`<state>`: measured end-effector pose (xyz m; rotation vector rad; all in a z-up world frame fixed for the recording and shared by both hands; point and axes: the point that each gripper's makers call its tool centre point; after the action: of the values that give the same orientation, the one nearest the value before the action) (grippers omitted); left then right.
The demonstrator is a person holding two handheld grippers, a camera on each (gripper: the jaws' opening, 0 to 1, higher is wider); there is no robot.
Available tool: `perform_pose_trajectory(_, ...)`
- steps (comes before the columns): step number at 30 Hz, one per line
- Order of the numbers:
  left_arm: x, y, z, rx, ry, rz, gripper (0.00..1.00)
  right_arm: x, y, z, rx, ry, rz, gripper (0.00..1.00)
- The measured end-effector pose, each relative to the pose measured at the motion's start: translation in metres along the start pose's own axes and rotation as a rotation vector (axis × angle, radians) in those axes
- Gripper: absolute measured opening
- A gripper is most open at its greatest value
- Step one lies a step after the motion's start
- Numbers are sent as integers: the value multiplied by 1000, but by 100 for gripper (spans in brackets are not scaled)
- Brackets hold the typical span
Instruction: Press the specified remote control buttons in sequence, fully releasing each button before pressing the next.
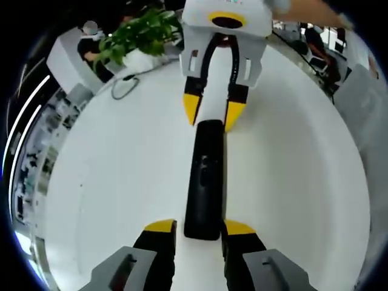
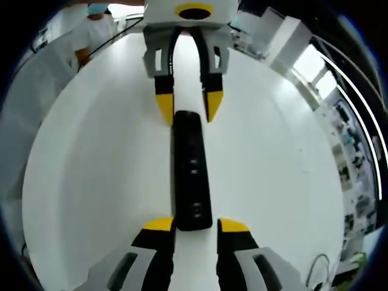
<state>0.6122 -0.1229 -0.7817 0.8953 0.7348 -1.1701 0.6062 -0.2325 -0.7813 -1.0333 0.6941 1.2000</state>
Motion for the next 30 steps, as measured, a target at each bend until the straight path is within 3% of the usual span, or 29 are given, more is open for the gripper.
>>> perform_pose_trajectory(6,-2,-5,3,14,-4,18,37,0,0,0,-1,0,-31,24)
perform_pose_trajectory(9,-2,-3,0,6,-8,21,37,-1,-2,-2,49,-13,-47,26)
perform_pose_trajectory(13,-5,-8,-3,-47,-26,19,39,-3,-4,-12,148,-39,-39,28)
perform_pose_trajectory(25,-11,-10,1,-152,-103,48,46,-11,-9,-10,267,-128,-72,31)
perform_pose_trajectory(30,-20,-13,9,-243,-181,43,50,-19,-12,-9,310,-164,-97,36)
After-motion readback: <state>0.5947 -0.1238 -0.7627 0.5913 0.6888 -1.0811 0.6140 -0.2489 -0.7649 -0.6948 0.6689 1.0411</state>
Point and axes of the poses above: the point that each gripper's makers call its tool centre point, and the gripper's own axes: x roughly forward along the fingers, y roughly to its left, z roughly out of its top, and after that the axes turned 1 degree about -x, right-handed
